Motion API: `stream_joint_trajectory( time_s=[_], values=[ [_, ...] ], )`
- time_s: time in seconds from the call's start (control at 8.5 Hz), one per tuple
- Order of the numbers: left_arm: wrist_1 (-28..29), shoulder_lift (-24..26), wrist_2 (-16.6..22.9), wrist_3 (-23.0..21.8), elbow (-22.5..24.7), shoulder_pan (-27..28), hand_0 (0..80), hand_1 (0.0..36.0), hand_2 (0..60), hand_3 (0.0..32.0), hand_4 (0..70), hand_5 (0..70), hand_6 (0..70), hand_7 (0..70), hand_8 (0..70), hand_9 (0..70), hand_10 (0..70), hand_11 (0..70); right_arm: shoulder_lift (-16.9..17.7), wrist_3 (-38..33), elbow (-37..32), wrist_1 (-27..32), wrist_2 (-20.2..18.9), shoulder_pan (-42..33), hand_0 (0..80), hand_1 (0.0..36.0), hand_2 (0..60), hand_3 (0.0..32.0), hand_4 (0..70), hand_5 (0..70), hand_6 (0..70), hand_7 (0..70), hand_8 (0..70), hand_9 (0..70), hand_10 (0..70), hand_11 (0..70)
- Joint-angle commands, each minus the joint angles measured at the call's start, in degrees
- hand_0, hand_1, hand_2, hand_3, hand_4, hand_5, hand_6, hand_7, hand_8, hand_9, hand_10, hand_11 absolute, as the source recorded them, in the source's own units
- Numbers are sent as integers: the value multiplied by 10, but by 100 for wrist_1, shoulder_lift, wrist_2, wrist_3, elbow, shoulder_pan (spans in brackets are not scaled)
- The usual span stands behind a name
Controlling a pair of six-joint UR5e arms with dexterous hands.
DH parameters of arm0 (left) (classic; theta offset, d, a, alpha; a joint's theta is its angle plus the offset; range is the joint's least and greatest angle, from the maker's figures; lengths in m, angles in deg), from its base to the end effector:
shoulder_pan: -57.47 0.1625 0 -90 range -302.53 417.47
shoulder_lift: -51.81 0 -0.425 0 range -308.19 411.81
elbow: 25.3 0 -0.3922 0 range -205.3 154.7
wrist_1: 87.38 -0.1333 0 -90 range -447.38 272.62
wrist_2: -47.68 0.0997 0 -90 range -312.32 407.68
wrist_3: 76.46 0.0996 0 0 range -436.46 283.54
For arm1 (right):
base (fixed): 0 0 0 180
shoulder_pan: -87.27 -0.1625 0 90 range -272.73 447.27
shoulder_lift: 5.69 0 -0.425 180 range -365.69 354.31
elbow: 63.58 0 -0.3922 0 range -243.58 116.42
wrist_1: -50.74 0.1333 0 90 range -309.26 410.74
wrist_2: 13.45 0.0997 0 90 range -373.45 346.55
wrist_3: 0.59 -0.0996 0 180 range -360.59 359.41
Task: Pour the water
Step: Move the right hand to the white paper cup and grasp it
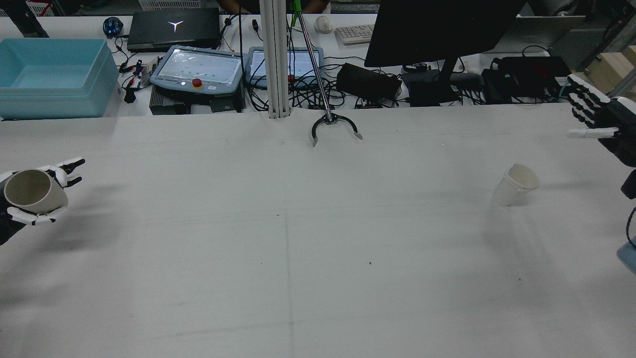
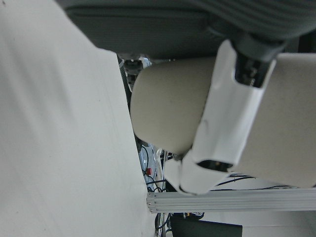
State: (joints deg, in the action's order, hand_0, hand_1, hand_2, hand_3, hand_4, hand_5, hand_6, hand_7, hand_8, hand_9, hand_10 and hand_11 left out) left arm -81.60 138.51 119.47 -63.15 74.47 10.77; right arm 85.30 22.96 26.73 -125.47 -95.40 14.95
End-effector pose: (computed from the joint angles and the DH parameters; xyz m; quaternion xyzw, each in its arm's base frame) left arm 0.2087 -0.4613 0.6200 -0.1030 0.7682 -0.6040 0.1854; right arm -0.0081 -0.5103 0.6863 0.0853 -0.7208 0.6600 0.1938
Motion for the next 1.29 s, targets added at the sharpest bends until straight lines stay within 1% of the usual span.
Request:
stream_joint_trajectory(
  time_s=[0.0,0.12,0.24,0.35,0.47,0.59,0.71,0.82,0.94,1.06,1.18],
  values=[
    [2,-179,-15,119,8,-6,800,360,600,0,700,700,144,138,88,42,87,156,139,27,-677,582,-5,315,482,162,72,126,0,58,0,0,50,22,0,0],
    [-7,-179,-7,111,-1,-6,800,360,600,0,700,700,135,128,80,32,88,158,139,1,-1194,1101,4,359,479,157,64,100,0,56,0,0,53,27,0,0],
    [-7,-188,-6,111,-10,-6,800,360,600,0,700,700,133,129,75,28,89,159,130,18,-1521,1402,22,377,480,160,72,102,0,56,0,0,49,22,0,0],
    [-7,-240,-6,111,-10,-6,800,360,600,0,700,700,144,140,81,38,91,162,130,70,-1655,1526,100,421,480,164,84,118,0,56,0,0,41,10,0,0],
    [-7,-241,-6,111,-10,3,800,360,600,0,700,700,145,140,80,35,91,163,139,88,-1648,1632,327,543,480,167,95,114,0,56,0,0,42,9,0,0],
    [-7,-241,-6,111,-10,3,800,360,600,0,700,700,143,135,78,31,92,163,139,184,-1587,1755,625,649,479,167,94,78,0,52,0,0,42,7,0,0],
    [-7,-276,-6,93,-1,-14,800,360,600,0,700,700,143,136,77,29,91,162,139,638,-1586,1982,863,676,482,173,95,70,0,50,0,0,40,2,0,0],
    [2,-328,-6,67,8,-15,800,360,600,0,700,700,143,136,76,27,91,162,148,1225,-1621,2167,1092,702,504,205,112,50,0,53,0,0,31,0,0,0],
    [28,-398,2,58,25,-15,800,360,600,0,700,700,143,137,76,29,92,164,139,1527,-1691,2282,1320,816,512,217,119,52,0,54,0,0,27,0,0,0],
    [28,-443,2,67,43,-15,800,360,600,0,700,700,142,133,74,26,92,163,87,1513,-1822,2301,1618,1086,501,207,121,36,0,51,0,0,33,0,0,0],
    [28,-452,2,67,43,-15,800,360,600,0,700,700,141,133,73,25,91,163,77,1399,-1815,2310,1891,1402,490,188,112,34,0,49,0,0,41,4,0,0]
  ],
)
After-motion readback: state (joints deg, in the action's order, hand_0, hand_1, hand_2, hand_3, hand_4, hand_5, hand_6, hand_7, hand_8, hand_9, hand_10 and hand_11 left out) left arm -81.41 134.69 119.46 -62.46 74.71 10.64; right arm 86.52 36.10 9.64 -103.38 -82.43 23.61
